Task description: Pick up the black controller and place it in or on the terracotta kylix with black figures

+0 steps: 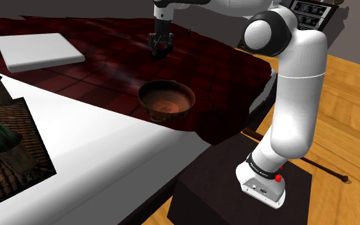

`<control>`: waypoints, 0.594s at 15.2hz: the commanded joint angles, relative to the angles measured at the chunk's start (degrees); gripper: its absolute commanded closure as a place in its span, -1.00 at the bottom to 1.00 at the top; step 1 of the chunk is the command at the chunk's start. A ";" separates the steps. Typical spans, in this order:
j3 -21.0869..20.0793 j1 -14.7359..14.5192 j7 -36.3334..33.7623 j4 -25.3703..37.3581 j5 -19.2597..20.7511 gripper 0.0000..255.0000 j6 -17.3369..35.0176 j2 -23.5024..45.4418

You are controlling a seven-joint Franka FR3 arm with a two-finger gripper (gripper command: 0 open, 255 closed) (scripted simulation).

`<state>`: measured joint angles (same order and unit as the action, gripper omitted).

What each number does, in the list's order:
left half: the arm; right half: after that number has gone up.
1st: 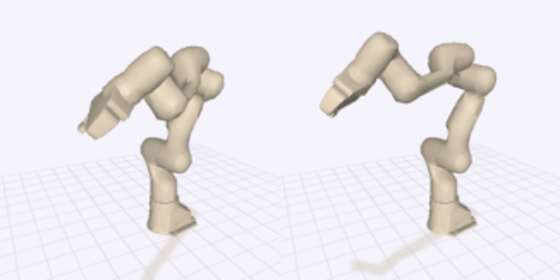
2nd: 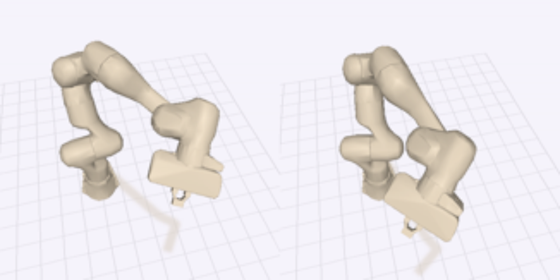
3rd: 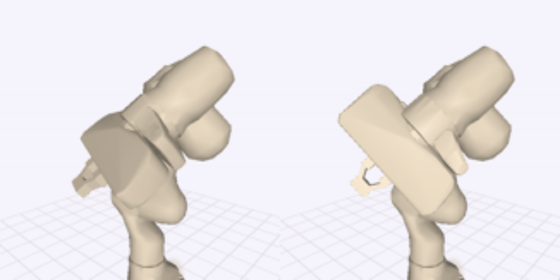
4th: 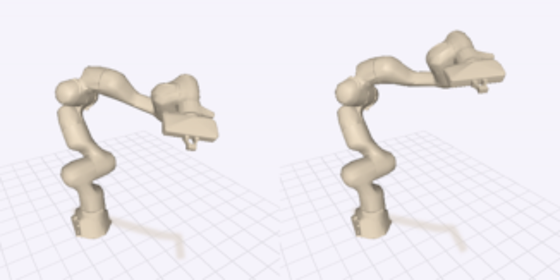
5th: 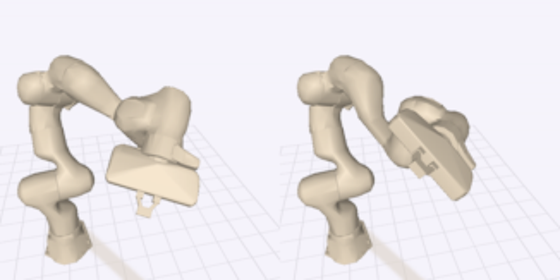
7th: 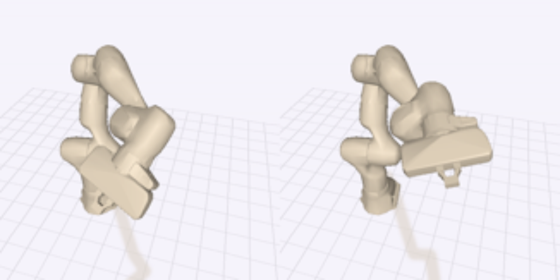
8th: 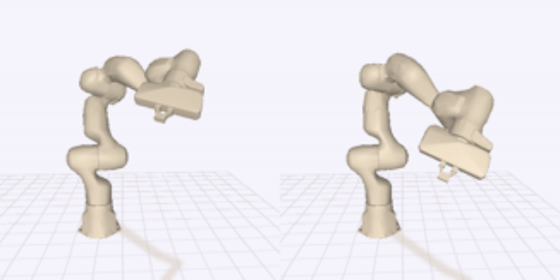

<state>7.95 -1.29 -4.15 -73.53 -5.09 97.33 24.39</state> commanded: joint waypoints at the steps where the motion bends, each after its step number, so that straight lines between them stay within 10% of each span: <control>1: 0.03 0.18 0.03 2.20 -0.04 1.00 -1.78 0.43; 9: 0.03 0.71 -0.22 11.49 -0.26 1.00 -9.11 2.39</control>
<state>8.00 -0.58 -4.26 -63.17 -5.34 89.16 26.57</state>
